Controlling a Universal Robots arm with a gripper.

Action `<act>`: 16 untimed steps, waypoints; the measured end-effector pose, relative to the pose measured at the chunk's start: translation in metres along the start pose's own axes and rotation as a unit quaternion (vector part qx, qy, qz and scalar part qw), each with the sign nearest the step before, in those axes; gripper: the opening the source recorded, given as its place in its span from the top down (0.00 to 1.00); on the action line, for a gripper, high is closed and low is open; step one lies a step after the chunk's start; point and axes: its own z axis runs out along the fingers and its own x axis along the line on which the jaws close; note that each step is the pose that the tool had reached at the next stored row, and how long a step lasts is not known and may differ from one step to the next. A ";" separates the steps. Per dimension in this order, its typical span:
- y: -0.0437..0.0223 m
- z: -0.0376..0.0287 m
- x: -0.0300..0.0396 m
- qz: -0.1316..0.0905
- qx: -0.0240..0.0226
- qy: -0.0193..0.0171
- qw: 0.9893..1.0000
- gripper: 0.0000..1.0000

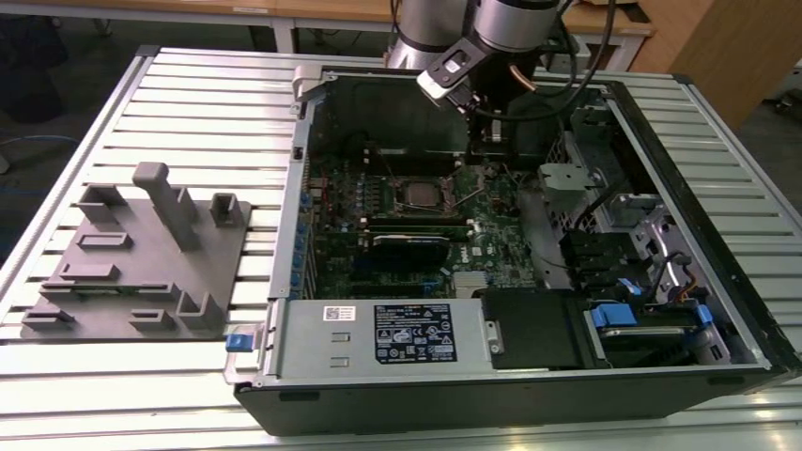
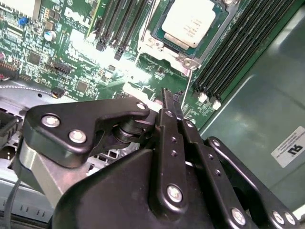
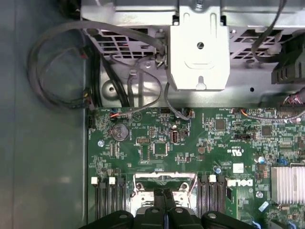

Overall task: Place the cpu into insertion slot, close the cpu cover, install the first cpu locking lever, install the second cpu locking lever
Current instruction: 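Close the cpu cover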

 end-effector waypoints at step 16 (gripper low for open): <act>0.0209 0.0031 0.0008 0.031 0.000 0.000 1.000 0.90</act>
